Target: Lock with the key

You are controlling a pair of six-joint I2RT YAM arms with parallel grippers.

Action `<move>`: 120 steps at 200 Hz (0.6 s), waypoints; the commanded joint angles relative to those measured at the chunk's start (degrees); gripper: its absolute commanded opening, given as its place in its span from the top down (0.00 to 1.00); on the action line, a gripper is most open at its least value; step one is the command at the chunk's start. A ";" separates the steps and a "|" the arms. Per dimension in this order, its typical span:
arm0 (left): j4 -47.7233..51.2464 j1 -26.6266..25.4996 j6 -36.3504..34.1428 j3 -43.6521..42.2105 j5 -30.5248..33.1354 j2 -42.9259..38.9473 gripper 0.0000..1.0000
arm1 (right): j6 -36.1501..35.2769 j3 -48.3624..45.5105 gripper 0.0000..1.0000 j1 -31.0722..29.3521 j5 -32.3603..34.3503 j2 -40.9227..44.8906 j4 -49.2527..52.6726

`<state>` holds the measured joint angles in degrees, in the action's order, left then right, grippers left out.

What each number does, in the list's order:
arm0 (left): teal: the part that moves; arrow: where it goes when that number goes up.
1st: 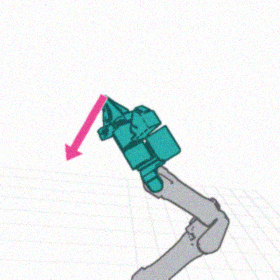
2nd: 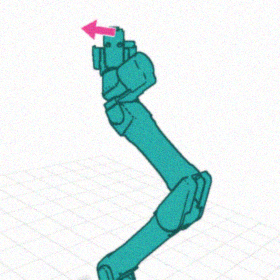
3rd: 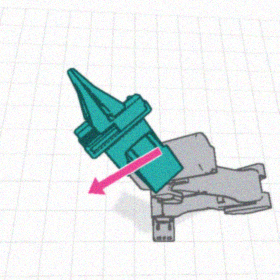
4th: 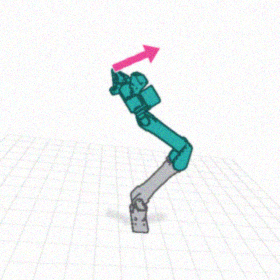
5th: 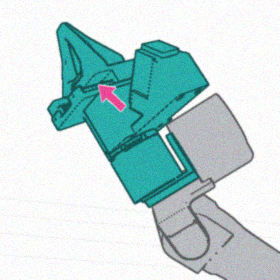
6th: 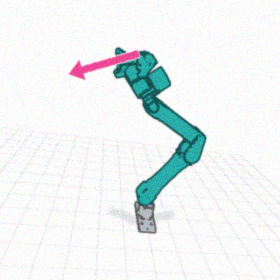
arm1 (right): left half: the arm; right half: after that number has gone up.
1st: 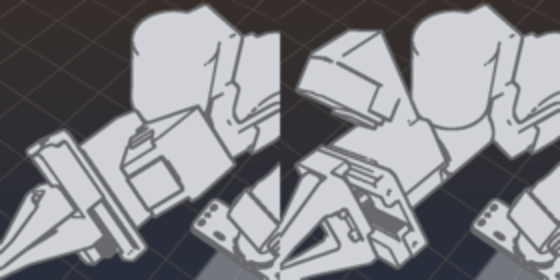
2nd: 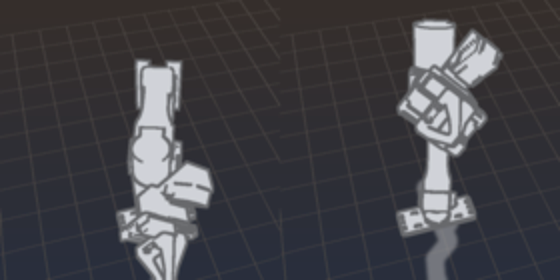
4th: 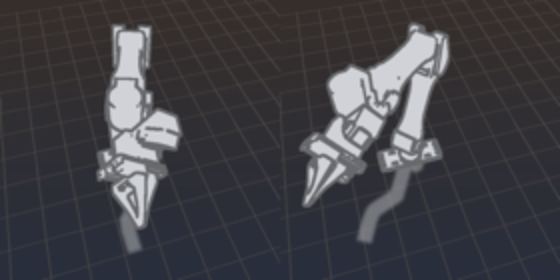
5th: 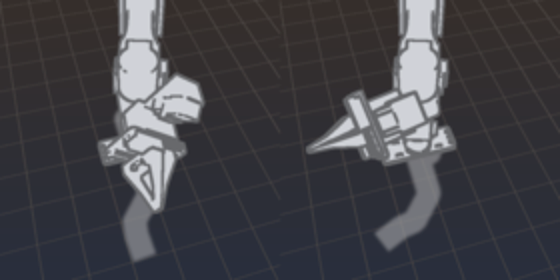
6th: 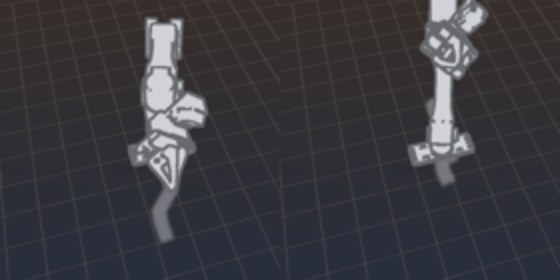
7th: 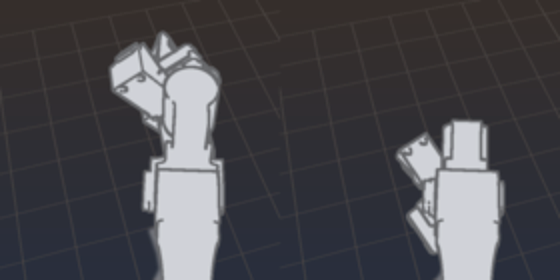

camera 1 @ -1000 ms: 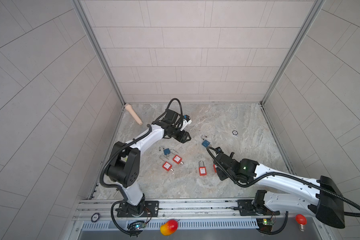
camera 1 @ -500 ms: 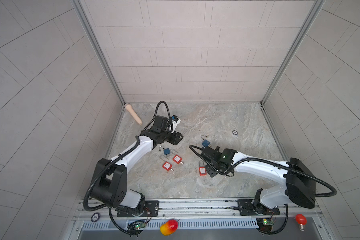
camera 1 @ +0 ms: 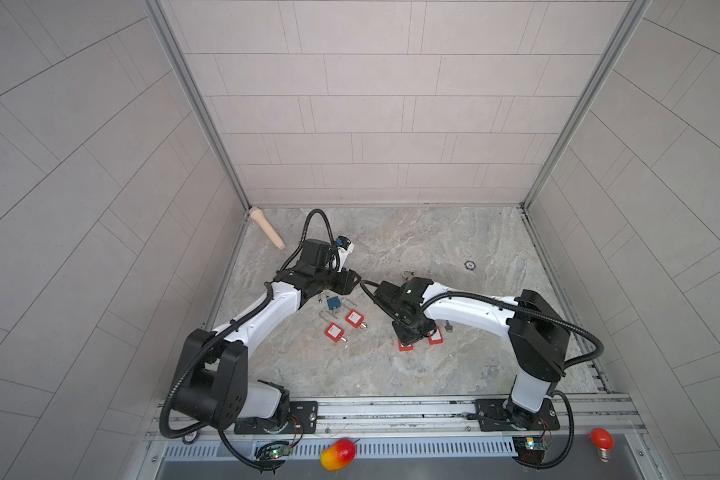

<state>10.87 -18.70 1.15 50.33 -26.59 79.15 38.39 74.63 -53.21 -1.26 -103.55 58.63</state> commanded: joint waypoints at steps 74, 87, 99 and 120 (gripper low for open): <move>-2.18 0.57 1.14 0.02 -1.06 1.86 0.45 | -0.69 0.45 1.00 4.54 -3.92 -2.59 6.23; -2.08 0.59 1.11 0.20 -1.35 2.39 0.45 | -1.01 0.18 1.00 5.48 -5.42 -2.94 6.31; -2.08 0.57 0.97 0.21 -1.69 2.89 0.45 | -1.68 0.15 1.00 6.55 -6.85 -3.56 6.68; -1.82 0.58 0.86 0.30 -1.88 3.63 0.45 | -2.57 1.15 1.00 7.57 -6.84 -5.35 8.02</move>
<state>9.65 -18.39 1.72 50.06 -27.44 81.87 37.21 74.67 -46.68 -6.98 -107.02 63.29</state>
